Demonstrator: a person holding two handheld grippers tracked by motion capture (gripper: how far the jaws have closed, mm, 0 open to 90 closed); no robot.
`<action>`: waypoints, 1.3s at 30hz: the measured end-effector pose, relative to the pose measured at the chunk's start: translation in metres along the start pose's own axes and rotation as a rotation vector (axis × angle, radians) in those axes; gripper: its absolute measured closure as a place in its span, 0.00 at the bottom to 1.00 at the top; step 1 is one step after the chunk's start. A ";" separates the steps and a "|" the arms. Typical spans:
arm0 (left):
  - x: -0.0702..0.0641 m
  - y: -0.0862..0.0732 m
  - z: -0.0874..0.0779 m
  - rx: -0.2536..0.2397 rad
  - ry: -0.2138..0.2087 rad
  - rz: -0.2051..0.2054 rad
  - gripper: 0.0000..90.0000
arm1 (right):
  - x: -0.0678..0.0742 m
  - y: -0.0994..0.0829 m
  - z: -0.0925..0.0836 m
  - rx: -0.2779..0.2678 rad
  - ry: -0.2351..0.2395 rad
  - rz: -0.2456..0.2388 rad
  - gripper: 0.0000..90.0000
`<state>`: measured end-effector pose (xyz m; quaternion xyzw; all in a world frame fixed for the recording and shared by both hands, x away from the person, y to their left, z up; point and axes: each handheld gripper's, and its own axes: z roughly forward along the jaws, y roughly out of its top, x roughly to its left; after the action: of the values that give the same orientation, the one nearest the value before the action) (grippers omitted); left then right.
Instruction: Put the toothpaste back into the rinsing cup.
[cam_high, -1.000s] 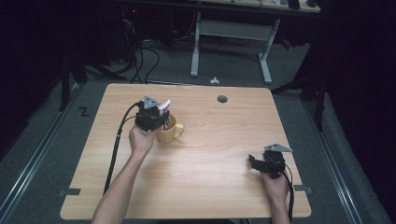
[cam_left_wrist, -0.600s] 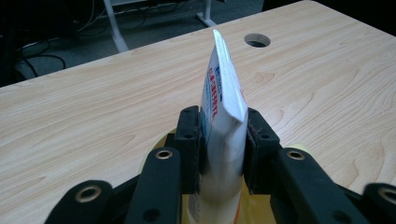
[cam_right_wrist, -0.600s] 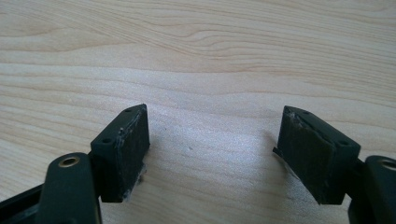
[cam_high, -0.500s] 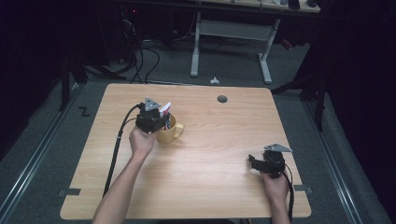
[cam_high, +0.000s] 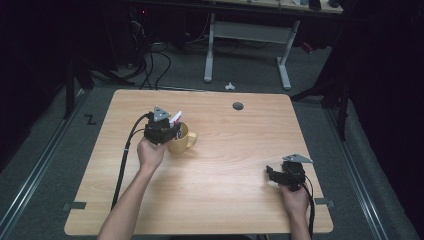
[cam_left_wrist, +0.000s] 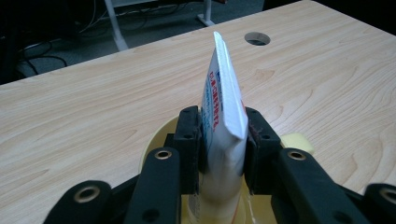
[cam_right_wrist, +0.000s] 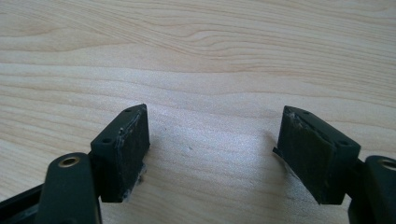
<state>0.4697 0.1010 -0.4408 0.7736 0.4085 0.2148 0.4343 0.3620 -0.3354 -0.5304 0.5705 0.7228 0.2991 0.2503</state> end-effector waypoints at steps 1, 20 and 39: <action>0.000 0.000 -0.001 0.004 0.001 0.004 0.78 | 0.000 0.000 0.000 0.000 0.000 0.000 0.28; 0.003 -0.006 -0.009 -0.005 -0.001 -0.015 0.77 | 0.000 0.000 0.000 0.000 0.000 0.000 0.28; 0.004 -0.008 -0.012 -0.014 0.000 -0.019 0.57 | 0.000 0.000 0.000 0.000 0.000 0.000 0.28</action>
<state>0.4599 0.1123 -0.4406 0.7666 0.4142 0.2139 0.4417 0.3620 -0.3354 -0.5304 0.5706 0.7228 0.2991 0.2502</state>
